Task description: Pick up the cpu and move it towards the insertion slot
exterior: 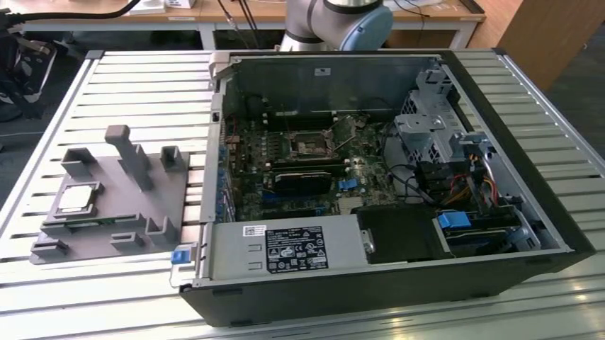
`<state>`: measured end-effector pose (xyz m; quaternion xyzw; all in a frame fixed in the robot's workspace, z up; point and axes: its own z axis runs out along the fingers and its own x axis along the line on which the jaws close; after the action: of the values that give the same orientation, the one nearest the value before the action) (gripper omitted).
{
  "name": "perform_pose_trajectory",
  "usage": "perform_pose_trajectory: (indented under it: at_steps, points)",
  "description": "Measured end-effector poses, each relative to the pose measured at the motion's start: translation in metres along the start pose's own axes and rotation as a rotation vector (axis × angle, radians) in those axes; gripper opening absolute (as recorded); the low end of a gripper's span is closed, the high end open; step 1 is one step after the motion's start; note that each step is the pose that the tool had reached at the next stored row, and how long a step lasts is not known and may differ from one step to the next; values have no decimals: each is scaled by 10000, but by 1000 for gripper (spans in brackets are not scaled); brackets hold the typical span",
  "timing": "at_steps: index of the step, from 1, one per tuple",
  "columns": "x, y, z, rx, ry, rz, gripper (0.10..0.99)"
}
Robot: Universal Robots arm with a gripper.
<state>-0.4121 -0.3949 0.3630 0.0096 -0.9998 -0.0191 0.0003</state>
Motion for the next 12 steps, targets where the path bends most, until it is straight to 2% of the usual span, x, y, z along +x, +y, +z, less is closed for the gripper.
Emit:
perform_pose_trajectory:
  at_steps: [12]
  points:
    - [28,-18,85,0,-4,-2,106]
